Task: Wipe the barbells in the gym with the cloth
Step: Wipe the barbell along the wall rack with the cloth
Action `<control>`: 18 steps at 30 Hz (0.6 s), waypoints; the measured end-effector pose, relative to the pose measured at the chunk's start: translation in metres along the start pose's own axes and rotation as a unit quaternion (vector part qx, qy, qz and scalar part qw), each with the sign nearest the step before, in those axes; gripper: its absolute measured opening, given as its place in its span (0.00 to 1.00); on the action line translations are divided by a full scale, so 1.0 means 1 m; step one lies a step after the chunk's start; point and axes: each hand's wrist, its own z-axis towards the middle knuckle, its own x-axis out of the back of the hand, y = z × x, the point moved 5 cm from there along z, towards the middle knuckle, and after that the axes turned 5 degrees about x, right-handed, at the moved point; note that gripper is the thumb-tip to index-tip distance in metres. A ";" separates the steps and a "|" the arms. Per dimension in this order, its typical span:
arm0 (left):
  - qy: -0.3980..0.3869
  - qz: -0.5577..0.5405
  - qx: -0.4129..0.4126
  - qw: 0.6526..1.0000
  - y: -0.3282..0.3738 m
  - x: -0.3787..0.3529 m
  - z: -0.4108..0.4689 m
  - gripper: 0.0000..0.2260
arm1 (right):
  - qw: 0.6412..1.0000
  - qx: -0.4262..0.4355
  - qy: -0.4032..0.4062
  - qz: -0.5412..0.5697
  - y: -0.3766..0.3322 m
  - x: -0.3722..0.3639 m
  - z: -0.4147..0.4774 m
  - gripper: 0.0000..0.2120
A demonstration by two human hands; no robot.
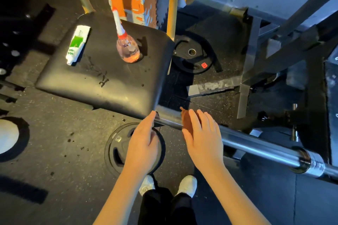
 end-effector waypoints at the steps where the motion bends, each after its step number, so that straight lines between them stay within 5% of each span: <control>1: -0.005 -0.016 0.016 1.000 -0.002 -0.001 0.000 0.25 | 1.000 0.017 -0.010 -0.001 -0.012 -0.003 0.010 0.29; 6: -0.040 -0.097 0.047 0.993 -0.007 0.005 0.005 0.26 | 0.994 0.086 -0.071 0.010 -0.054 -0.009 0.043 0.29; 11: 0.016 -0.218 0.103 0.970 -0.030 0.022 0.009 0.19 | 0.990 0.120 -0.071 0.008 -0.076 -0.013 0.057 0.28; 18: 0.028 -0.219 0.136 0.966 -0.039 0.040 -0.003 0.20 | 0.988 0.148 -0.046 -0.030 -0.104 -0.021 0.069 0.17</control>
